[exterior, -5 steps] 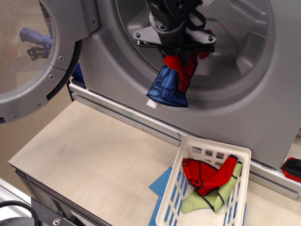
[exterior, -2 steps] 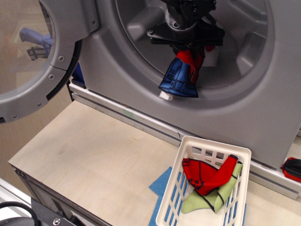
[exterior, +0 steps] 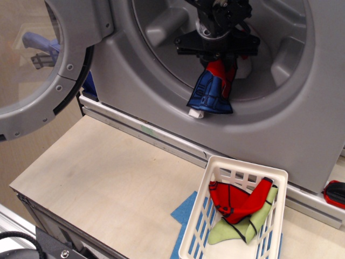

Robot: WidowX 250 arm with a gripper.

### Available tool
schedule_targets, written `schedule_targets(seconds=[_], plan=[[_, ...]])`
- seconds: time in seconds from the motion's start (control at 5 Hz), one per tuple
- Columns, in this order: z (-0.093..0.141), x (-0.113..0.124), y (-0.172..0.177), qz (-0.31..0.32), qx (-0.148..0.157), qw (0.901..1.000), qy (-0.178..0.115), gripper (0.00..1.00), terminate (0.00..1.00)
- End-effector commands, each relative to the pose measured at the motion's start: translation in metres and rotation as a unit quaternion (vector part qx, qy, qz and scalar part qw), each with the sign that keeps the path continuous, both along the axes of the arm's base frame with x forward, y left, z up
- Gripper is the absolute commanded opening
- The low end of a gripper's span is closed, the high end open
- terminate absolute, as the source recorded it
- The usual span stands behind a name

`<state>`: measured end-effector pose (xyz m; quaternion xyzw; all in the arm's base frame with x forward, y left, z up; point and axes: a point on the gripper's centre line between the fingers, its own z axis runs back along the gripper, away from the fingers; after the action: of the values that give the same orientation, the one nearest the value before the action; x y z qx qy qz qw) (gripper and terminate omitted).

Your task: Put clothes in laundry machine

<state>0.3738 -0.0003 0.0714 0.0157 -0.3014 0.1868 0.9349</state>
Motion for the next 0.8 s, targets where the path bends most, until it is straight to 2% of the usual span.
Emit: schedule_targets(seconds=[0.0, 0.4, 0.6], plan=[[0.031, -0.014, -0.004, -0.025, -0.025, 0.9989, -0.030, 1.00, 0.00], [0.048, -0.033, -0.025, -0.053, -0.040, 0.9974, -0.027, 1.00, 0.00], [0.060, -0.053, -0.044, -0.074, -0.057, 0.9956, -0.010, 1.00, 0.00]])
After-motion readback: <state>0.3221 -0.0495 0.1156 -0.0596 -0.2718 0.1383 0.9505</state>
